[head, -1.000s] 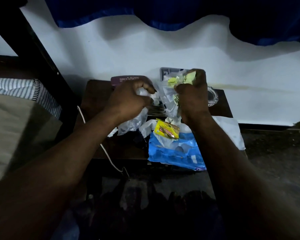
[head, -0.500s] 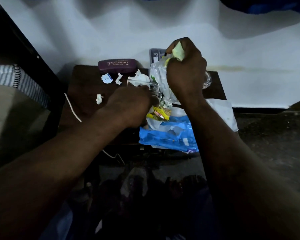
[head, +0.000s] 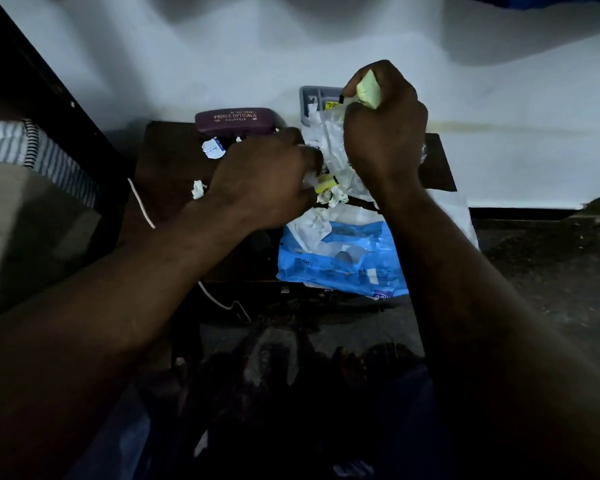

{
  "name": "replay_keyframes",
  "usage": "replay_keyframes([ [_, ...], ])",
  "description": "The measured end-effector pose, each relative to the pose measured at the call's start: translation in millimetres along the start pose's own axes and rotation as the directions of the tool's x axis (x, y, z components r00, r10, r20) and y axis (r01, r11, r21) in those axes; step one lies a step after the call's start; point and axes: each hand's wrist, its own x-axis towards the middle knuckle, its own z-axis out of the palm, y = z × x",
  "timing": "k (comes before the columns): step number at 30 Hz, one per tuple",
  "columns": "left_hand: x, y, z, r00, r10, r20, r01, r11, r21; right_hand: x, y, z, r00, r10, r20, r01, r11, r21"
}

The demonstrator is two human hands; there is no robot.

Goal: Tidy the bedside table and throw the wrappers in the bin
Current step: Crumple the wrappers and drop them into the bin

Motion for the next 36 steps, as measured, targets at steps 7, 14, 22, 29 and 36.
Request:
replay_keyframes([
  [7,1,-21,-19,0.985,-0.148,-0.084,0.129,0.972,-0.196,6,-4,-10,0.985,0.038,-0.168,-0.027,0.997,0.067],
  [14,8,-51,-26,0.811,-0.577,-0.094,0.393,0.658,-0.642,6,-6,-11,0.977,0.126,-0.17,-0.094,0.978,0.188],
  [22,13,-64,-35,0.636,-0.76,-0.134,0.384,0.461,-0.8,-3,-10,0,0.987,0.16,-0.01,-0.155,0.972,0.174],
  [29,17,-72,-26,0.611,-0.792,0.002,0.32,0.244,-0.915,-16,-12,18,0.974,0.036,0.222,-0.065,0.99,0.126],
  [36,17,-73,-24,0.487,-0.869,0.083,0.059,-0.062,-0.996,-45,-29,35,0.789,-0.079,0.609,-0.002,0.991,0.131],
])
